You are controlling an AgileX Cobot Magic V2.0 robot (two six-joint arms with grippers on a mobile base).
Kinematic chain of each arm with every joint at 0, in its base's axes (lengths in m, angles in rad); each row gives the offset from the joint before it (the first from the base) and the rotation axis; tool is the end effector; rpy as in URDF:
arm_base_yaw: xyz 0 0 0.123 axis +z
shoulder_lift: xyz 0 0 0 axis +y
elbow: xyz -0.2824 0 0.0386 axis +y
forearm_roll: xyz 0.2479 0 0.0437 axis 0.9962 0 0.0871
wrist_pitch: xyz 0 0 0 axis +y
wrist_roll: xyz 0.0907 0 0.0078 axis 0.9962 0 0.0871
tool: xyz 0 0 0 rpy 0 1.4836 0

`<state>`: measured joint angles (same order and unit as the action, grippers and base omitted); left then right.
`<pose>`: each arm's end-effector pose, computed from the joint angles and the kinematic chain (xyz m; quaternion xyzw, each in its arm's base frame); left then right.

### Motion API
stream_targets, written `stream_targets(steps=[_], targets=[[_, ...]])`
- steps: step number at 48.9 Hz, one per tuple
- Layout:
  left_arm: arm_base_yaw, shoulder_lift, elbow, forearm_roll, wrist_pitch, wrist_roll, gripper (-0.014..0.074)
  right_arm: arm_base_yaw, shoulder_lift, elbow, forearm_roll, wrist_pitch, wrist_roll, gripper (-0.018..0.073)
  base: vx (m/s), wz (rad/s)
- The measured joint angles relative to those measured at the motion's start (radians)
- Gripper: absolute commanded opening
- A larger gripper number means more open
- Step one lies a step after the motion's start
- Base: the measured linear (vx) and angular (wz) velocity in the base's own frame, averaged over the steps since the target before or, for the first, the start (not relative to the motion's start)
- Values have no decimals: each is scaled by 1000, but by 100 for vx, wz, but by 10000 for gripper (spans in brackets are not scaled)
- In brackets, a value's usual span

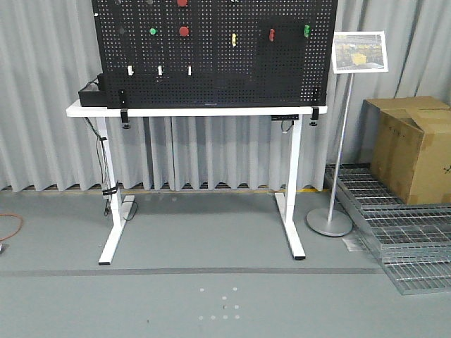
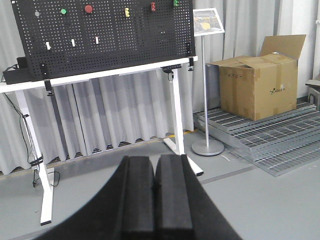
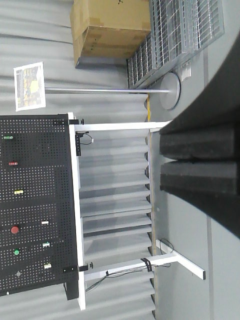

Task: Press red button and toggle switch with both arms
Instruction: 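Drive the base forward up to the black pegboard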

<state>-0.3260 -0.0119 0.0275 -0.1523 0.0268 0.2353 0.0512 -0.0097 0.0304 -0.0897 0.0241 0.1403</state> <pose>0.0536 -0.0185 0.2020 0.1418 0.6763 -0.0890 0.7174 0.0569 0.0027 0.2012 0.0006 0.6919 0.0360 0.7211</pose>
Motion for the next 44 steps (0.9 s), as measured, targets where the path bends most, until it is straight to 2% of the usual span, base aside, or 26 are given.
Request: stream_targets(steps=[44], targets=[[0,0,0,0,0,0,2,0,0,0,0,0,0,-3,0,0]])
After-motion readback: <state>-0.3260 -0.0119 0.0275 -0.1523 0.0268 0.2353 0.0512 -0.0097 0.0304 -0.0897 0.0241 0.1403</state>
